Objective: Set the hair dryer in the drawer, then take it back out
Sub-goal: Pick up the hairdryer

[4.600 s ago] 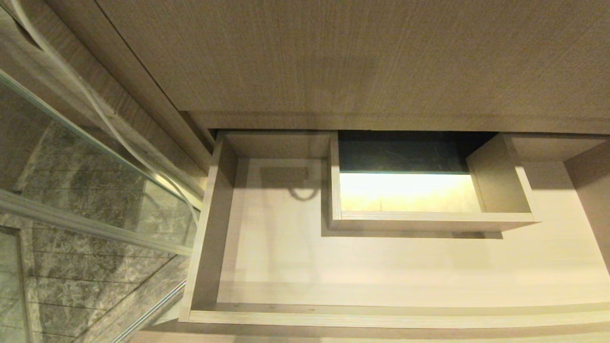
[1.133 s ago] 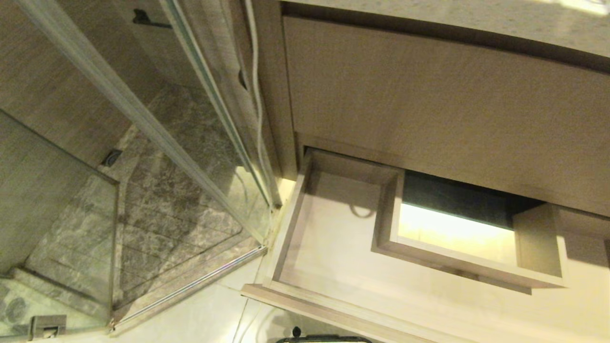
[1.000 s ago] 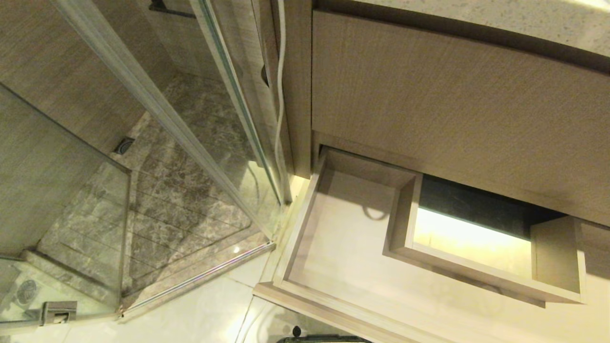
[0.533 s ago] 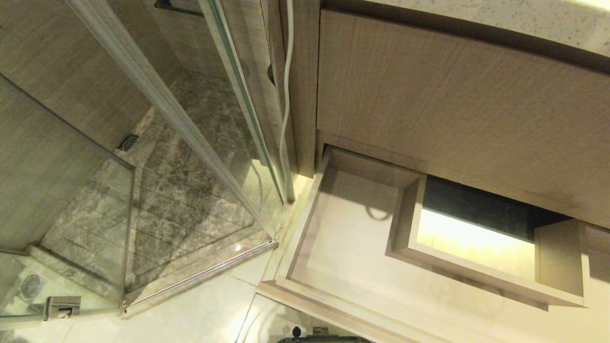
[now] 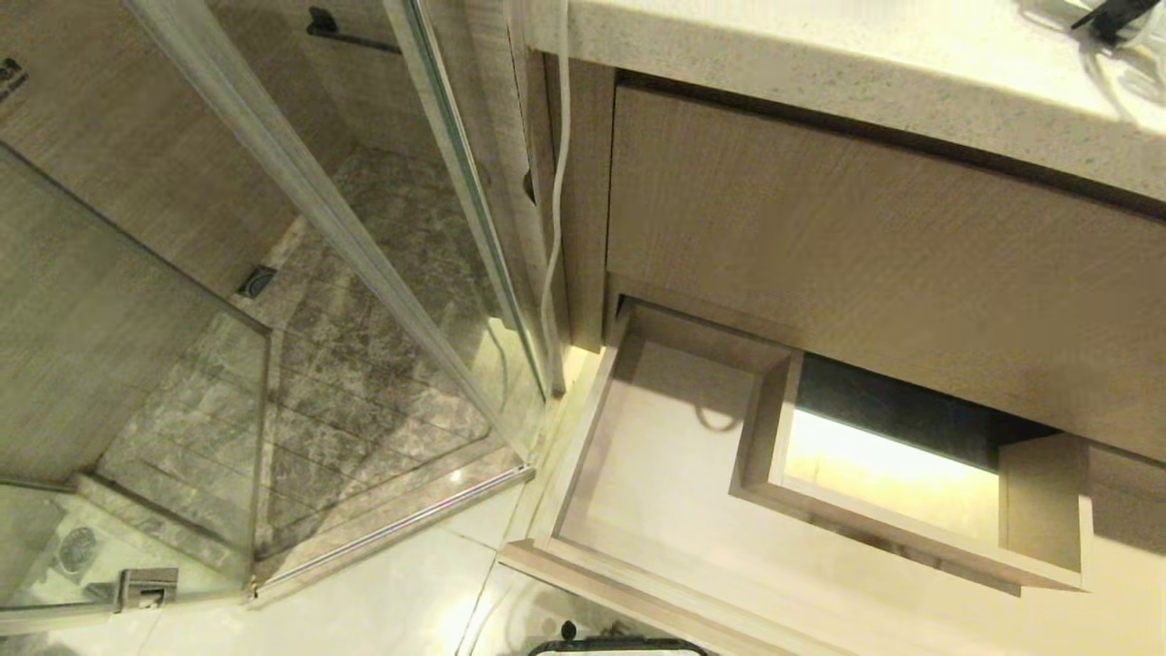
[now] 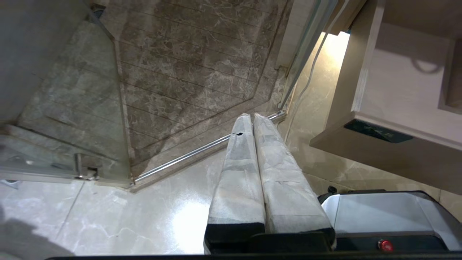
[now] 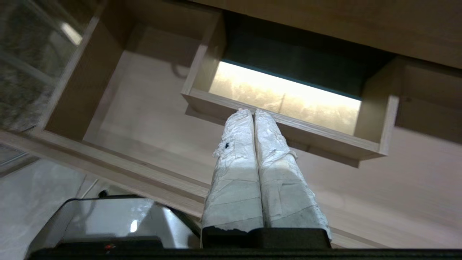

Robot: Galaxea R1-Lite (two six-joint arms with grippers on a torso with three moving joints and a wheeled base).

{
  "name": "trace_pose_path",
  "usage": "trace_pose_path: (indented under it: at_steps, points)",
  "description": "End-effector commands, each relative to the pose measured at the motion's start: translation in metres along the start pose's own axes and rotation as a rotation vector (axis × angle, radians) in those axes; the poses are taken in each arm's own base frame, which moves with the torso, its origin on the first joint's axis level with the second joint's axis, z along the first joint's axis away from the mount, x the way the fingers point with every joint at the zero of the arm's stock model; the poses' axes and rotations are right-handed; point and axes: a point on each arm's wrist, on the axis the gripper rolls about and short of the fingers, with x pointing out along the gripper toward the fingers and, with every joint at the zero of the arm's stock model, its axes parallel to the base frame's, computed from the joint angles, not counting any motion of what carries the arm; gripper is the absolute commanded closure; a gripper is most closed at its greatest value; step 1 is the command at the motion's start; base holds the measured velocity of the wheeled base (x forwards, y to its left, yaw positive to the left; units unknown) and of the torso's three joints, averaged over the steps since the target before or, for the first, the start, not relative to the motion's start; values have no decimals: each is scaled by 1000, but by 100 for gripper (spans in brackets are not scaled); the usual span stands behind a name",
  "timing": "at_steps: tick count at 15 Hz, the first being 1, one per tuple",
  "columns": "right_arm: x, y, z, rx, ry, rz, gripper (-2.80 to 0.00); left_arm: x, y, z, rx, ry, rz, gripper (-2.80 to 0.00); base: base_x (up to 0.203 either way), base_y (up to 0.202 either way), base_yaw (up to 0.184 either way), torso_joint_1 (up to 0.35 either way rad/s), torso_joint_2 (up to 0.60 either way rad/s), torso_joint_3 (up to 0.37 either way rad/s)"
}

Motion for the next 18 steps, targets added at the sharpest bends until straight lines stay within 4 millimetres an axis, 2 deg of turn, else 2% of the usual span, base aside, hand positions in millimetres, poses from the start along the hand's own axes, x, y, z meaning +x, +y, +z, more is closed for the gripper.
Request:
trace_pose_path:
  at_steps: [1, 12, 18]
  points:
    - [0, 0, 0, 0, 0, 0, 0, 0, 0, 0, 0, -1, 0, 0, 0, 0, 0, 271, -517, -251]
    - [0, 0, 0, 0, 0, 2, 0, 0, 0, 0, 0, -1, 0, 0, 0, 0, 0, 293, -568, -275]
    - [0, 0, 0, 2, 0, 3, 0, 0, 0, 0, 0, -1, 0, 0, 0, 0, 0, 167, -319, -155]
